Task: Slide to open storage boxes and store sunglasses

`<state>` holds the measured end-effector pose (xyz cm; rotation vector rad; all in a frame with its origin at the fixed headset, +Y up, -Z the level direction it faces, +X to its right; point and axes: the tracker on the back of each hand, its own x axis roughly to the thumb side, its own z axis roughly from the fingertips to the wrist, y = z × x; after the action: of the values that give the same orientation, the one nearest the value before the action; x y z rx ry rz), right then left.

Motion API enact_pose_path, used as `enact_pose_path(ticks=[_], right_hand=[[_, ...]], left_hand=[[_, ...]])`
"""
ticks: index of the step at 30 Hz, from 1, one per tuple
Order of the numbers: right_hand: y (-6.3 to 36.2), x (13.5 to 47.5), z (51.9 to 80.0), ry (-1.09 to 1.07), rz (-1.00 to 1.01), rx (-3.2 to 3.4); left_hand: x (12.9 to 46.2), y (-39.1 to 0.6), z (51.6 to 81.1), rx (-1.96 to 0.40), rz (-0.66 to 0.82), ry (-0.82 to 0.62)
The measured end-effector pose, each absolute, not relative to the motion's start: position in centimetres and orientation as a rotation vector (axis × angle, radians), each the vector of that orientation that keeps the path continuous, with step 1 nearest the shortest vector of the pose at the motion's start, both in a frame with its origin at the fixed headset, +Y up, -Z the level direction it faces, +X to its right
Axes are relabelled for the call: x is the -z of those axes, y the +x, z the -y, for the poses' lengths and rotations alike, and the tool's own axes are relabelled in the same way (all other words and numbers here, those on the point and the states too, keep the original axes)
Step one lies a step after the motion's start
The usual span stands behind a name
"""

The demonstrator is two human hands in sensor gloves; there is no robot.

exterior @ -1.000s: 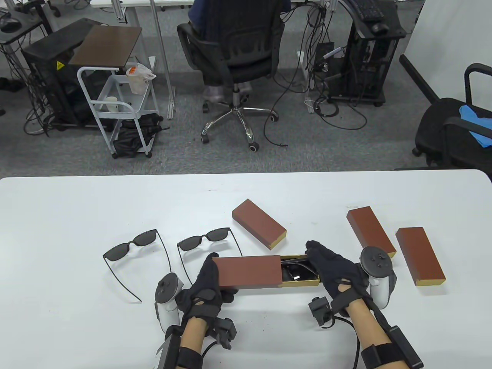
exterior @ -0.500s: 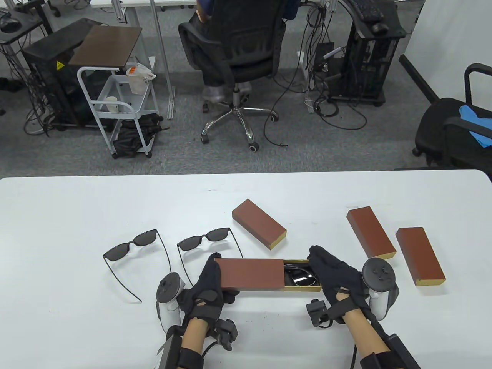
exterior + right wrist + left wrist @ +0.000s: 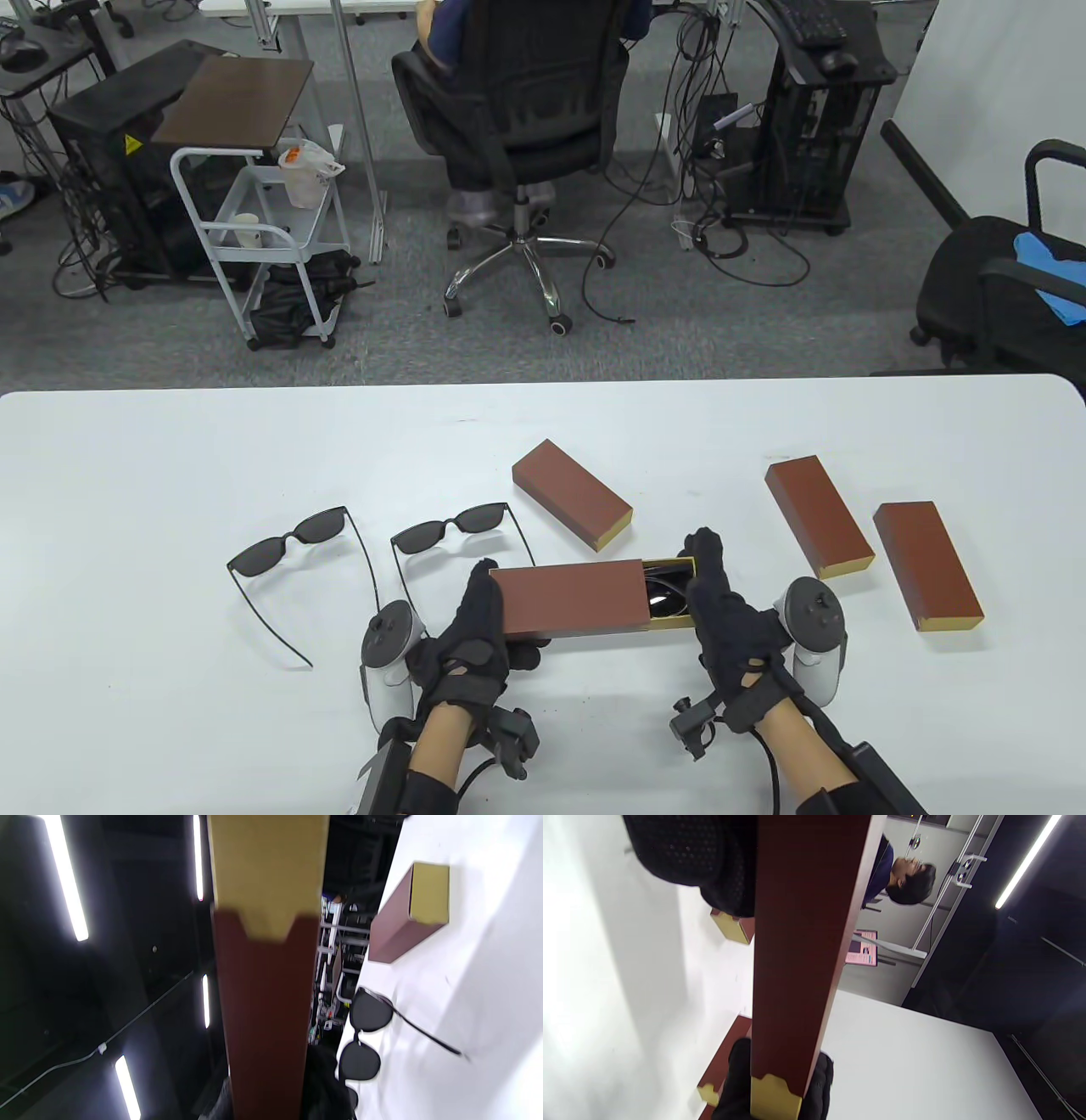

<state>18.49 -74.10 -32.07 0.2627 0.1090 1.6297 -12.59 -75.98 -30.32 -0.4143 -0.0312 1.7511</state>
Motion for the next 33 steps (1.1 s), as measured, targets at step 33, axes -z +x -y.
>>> enact_pose_path(ticks=[33], right_hand=[[14.0, 29.7, 70.4, 0.804, 0.267, -2.485]], left_hand=[[30.7, -13.2, 76.7, -1.602, -0.042, -0.313]])
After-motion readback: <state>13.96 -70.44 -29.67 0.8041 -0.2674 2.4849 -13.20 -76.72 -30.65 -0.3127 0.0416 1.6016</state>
